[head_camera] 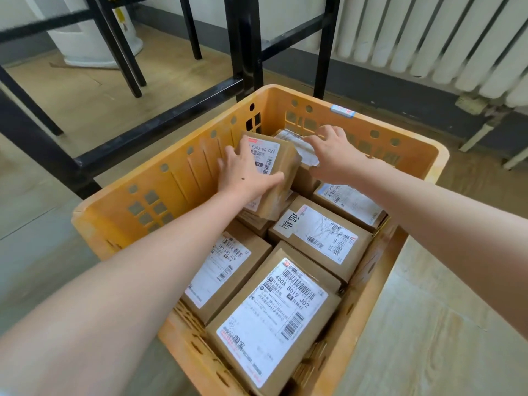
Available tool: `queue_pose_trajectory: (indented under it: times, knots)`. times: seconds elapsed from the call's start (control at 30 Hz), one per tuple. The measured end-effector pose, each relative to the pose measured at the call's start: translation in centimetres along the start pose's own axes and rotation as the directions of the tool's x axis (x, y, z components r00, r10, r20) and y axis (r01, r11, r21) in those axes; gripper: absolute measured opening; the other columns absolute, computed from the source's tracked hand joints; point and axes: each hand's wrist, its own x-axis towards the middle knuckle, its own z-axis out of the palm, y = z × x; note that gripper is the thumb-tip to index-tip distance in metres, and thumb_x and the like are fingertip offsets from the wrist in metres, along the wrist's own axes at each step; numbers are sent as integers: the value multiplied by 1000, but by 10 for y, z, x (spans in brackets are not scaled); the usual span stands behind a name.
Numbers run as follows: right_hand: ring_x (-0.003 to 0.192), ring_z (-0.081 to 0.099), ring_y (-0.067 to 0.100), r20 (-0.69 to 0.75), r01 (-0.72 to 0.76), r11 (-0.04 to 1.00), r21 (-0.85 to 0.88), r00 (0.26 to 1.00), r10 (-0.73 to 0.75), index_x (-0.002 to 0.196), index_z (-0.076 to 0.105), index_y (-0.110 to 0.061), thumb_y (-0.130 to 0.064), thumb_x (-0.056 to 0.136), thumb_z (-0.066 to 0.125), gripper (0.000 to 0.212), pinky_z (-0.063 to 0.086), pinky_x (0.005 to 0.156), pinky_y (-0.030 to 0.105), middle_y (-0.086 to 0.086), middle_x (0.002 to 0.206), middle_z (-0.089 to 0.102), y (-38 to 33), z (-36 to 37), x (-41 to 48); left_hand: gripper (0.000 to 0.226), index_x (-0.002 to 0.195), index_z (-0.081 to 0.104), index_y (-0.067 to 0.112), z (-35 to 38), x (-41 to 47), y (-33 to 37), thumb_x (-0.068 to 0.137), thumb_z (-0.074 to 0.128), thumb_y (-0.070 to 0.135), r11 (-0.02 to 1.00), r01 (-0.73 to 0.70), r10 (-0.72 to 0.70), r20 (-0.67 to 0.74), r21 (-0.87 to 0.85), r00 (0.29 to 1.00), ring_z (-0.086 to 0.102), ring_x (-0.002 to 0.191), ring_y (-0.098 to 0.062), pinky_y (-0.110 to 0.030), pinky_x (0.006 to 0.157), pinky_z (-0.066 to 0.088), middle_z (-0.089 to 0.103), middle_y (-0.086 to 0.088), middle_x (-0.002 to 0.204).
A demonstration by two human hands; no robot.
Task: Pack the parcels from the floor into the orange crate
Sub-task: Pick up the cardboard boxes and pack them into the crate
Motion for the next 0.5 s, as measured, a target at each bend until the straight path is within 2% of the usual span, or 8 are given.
queue_pose_trajectory:
  times: [0.3,0.4,0.5]
  knots:
    - [137,19,34,2,-34,999,25,999,34,146,30,-19,-22,83,61,70,33,106,48,14,145,28,16,10,-2,108,147,10,30,7,6,-14,60,63,68,989,-116,124,-81,97,989,35,122,-33,-42,93,41,31,-10,136]
    - [136,20,34,-4,-32,999,39,999,32,145,31,-19,-21,83,62,70,35,104,48,13,145,28,14,10,0,104,144,17,30,2,4,-25,57,57,72,962,-190,198,-22,196,980,38,118,-31,-38,87,41,34,-9,132]
    - [135,22,34,-1,-19,999,36,1000,19,144,33,-17,-22,84,62,67,34,105,47,15,142,31,9,11,2,101,143,22,28,-2,6,-29,60,59,73,930,-205,196,59,304,979,39,118,-33,-39,88,40,36,-10,132]
